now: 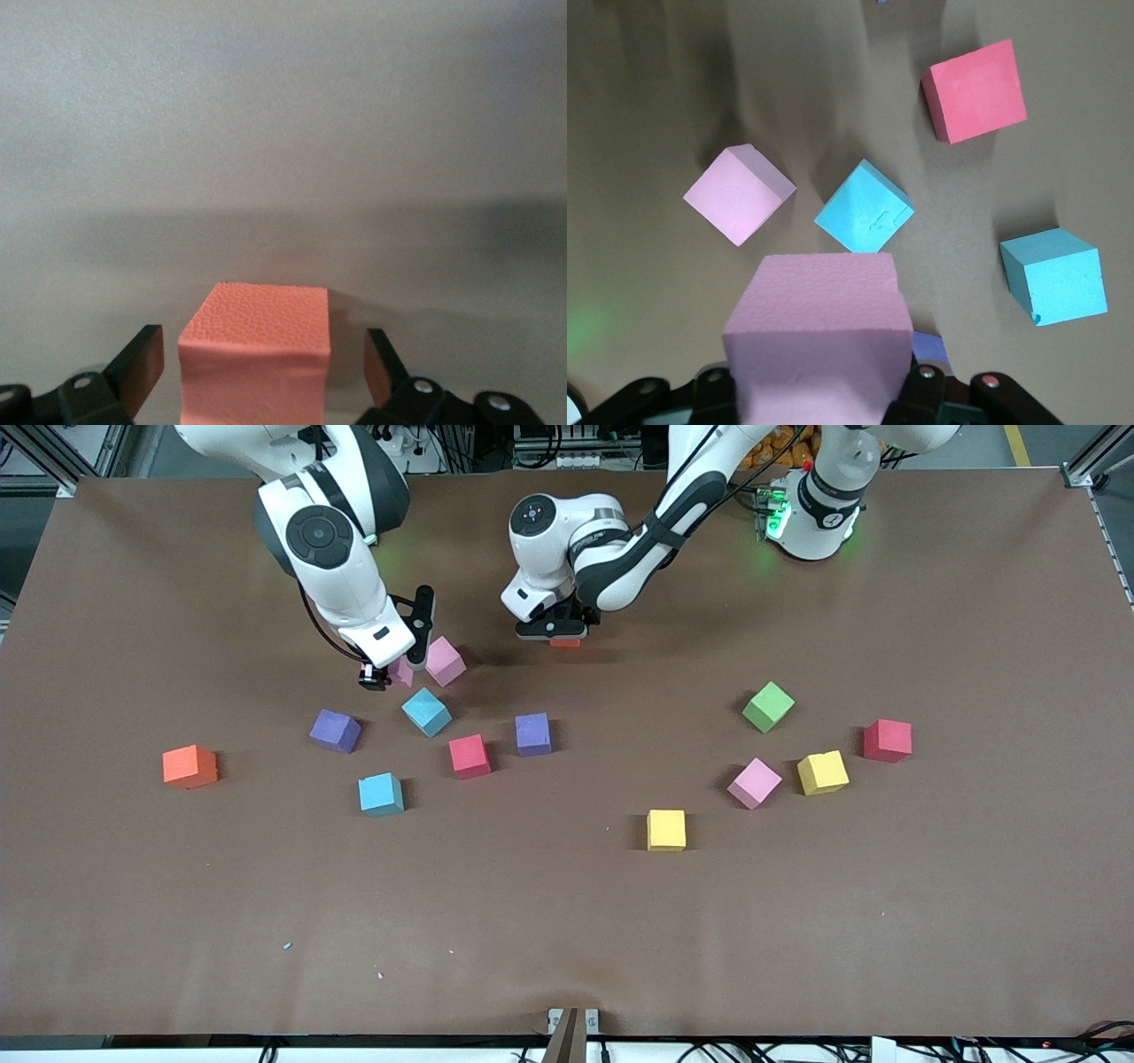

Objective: Arrange 11 blocks into digit 3
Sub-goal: 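Place the orange cube with the left gripper while the right gripper carries pink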

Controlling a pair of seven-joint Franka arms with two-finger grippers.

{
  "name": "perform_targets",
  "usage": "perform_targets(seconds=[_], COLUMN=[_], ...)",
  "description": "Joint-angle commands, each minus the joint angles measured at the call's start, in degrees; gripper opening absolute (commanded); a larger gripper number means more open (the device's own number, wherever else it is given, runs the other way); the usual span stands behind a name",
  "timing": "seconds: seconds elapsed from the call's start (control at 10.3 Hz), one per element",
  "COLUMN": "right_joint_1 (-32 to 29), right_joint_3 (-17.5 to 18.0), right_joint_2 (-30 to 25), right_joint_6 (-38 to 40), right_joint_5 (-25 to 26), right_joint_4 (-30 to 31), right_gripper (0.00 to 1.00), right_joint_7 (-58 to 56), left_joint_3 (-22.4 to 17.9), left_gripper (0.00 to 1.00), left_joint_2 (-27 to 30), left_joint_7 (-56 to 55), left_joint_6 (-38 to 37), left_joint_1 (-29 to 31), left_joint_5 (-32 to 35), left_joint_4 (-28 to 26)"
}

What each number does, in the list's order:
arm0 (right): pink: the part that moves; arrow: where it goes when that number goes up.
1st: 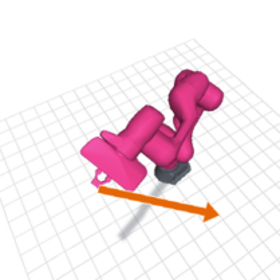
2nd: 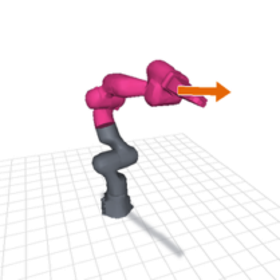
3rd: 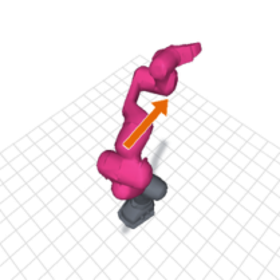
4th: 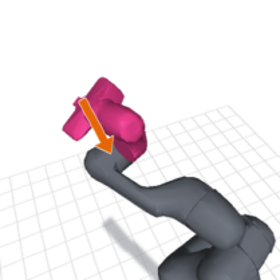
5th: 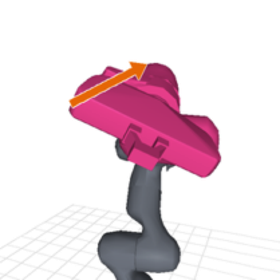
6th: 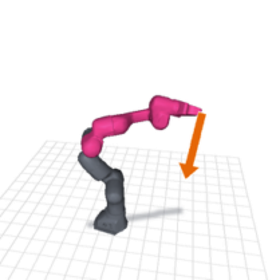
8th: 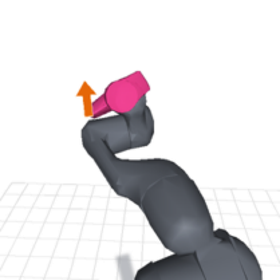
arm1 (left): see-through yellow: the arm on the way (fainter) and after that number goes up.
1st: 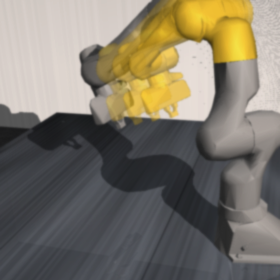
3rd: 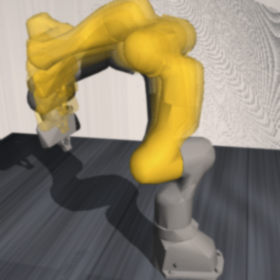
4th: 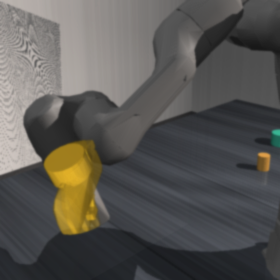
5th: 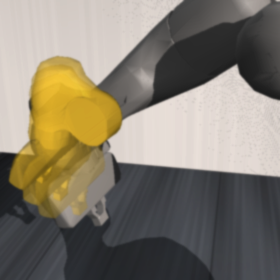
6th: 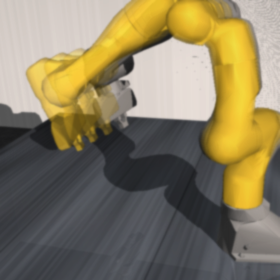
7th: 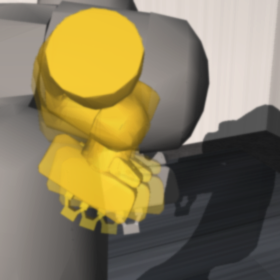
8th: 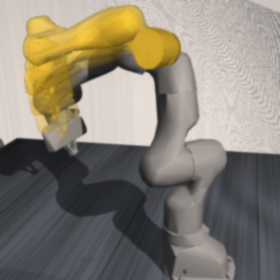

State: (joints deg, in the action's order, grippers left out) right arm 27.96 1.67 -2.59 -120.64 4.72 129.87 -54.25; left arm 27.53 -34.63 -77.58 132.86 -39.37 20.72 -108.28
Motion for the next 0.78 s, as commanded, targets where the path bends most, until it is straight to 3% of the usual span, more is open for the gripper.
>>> perform_targets(seconds=[0.0,0.39,0.68], right_joint_1=[0.5,5.2,8.3], right_joint_3=[-0.3,-0.2,-0.2], right_joint_2=[-1.9,-3.0,-2.5], right_joint_6=[0.3,0.3,0.2], right_joint_5=[1.1,1.1,1.1], right_joint_4=[0.5,0.5,1.1], right_gripper=[0.41,0.41,0.41], right_joint_7=[-0.6,-1.7,-0.4], left_joint_3=[0.2,0.2,0.3], left_gripper=[1.0,1.0,1.0], left_joint_2=[3.1,7.0,10.3], left_joint_7=[-2.6,-3.0,-2.2], left_joint_6=[-1.5,-4.7,-8.1], left_joint_1=[0.2,5.6,13.9], left_joint_5=[1.1,0.9,1.0], left_joint_4=[0.2,0.1,0.2])
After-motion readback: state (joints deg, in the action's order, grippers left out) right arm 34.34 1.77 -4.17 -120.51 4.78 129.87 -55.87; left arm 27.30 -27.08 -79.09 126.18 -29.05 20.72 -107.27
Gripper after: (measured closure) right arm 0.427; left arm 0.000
